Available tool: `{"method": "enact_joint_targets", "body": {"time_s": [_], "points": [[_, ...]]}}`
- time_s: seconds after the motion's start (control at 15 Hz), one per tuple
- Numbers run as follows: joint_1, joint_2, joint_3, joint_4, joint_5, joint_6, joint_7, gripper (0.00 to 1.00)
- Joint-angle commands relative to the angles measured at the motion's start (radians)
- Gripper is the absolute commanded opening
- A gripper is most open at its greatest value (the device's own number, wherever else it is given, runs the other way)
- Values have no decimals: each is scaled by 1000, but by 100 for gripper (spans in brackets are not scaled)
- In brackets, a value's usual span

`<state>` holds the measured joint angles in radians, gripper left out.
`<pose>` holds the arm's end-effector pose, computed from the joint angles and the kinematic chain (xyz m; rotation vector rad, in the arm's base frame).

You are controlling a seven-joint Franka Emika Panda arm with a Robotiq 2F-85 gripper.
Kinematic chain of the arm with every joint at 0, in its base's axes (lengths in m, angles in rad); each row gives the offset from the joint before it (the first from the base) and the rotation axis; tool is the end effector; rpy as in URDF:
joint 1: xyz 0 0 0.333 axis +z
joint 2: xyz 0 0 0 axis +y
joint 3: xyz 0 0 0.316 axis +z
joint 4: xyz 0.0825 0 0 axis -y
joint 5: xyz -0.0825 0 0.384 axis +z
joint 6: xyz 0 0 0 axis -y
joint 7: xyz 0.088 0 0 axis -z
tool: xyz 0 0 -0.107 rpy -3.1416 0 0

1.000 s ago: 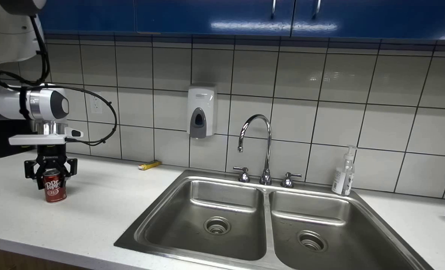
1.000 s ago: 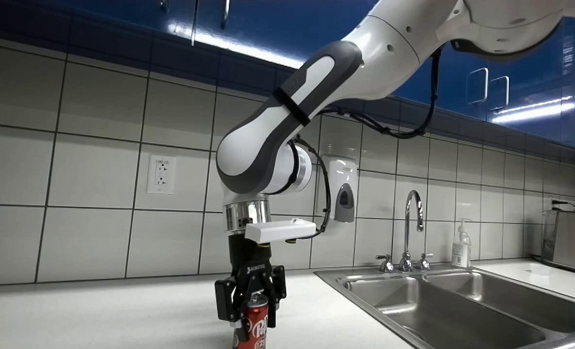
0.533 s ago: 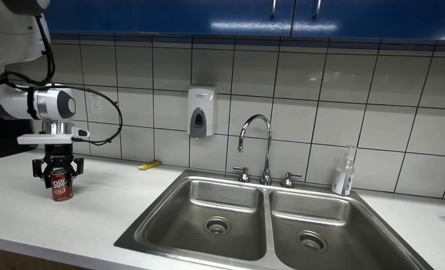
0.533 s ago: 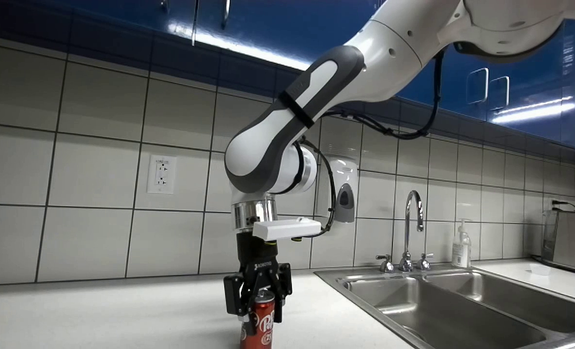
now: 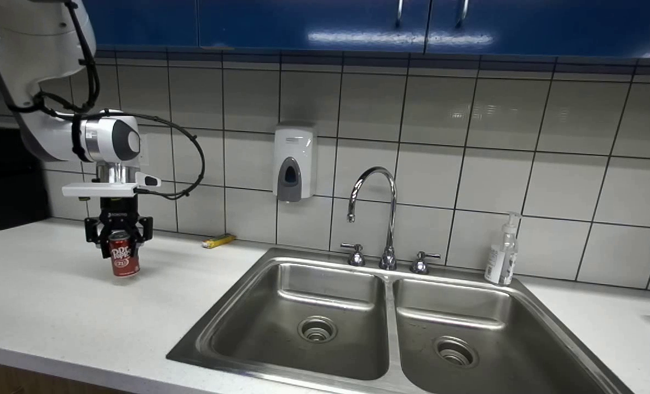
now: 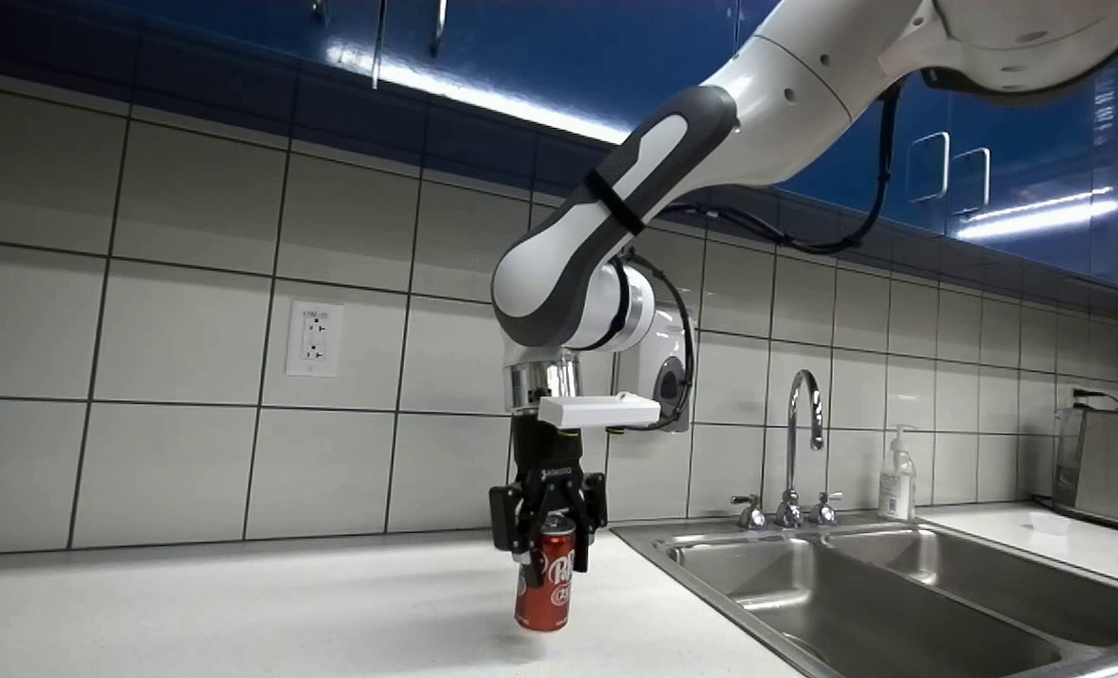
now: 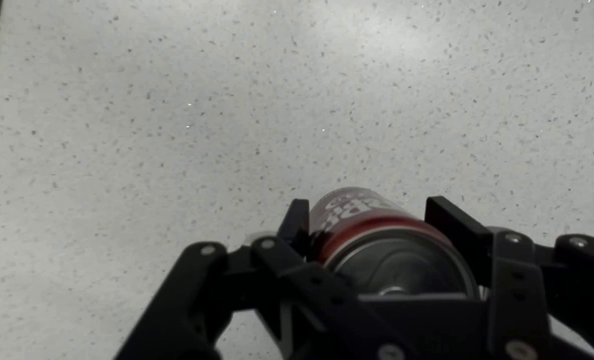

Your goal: Pick up the dr pepper can and put it in the sink

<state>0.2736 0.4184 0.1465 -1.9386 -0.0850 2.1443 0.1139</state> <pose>0.5479 0.2378 0.2540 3.0185 0.5391 -0.3046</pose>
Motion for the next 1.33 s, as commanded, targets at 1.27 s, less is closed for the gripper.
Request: {"method": "enact_joint_targets", "body": {"time_s": [1.27], "points": [[-224, -402, -136, -395, 107, -17, -11, 38]]}}
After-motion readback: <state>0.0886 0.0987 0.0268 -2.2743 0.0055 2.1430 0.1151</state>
